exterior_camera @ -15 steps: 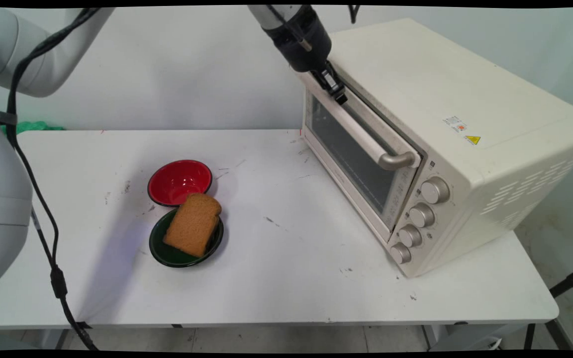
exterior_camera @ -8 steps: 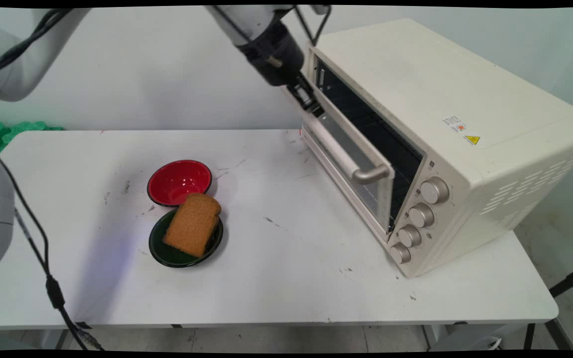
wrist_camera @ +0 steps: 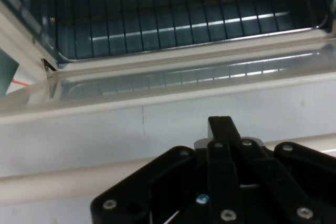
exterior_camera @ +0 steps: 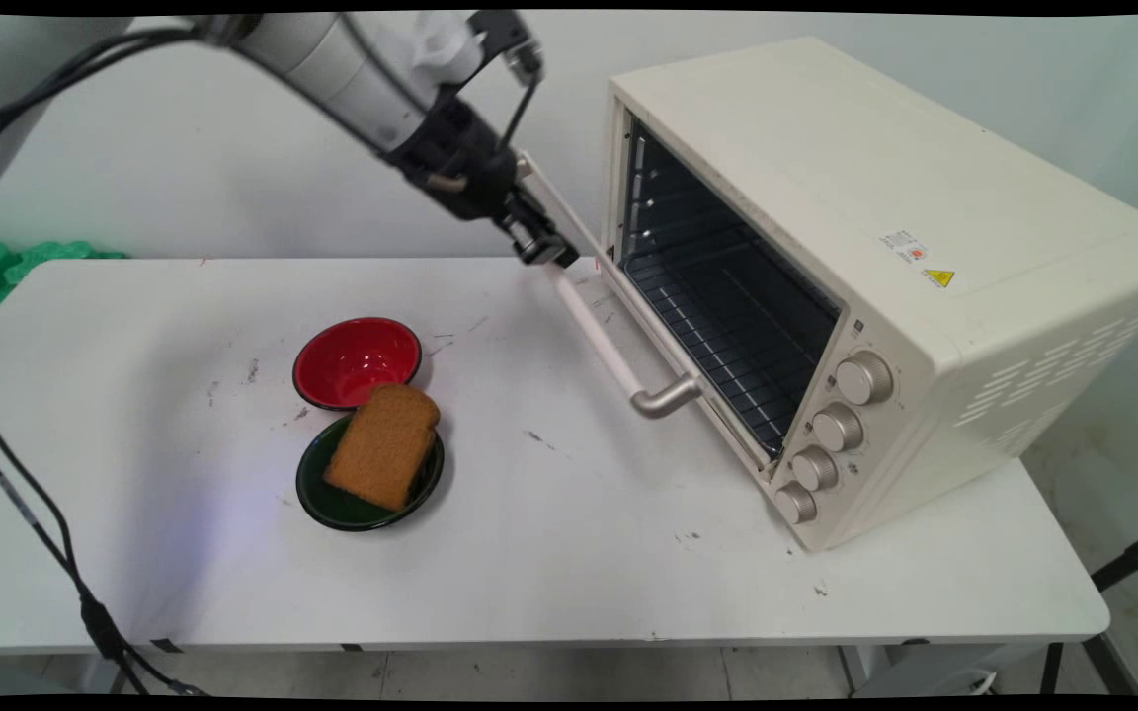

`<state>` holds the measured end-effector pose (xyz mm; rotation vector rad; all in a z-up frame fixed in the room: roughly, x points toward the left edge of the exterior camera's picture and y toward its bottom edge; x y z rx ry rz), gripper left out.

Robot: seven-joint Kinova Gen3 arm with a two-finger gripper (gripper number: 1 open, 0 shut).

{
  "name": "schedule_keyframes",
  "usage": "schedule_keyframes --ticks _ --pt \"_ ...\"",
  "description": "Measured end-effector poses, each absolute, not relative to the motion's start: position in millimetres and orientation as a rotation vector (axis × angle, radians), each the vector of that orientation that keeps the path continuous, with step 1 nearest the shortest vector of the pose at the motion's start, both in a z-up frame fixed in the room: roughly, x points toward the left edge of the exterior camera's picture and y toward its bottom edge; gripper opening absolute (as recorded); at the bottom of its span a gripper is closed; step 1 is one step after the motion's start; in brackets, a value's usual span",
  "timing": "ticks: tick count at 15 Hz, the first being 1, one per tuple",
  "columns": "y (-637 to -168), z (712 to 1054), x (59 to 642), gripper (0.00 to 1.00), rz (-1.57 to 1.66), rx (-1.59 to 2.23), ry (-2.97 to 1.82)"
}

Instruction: Open the oven

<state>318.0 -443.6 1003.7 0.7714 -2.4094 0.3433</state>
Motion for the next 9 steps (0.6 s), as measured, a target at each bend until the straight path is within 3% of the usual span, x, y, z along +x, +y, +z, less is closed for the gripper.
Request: schedule_keyframes --ticks 9 --pt "-410.6 952.7 360.1 0.00 0.356 0.740 -2.304"
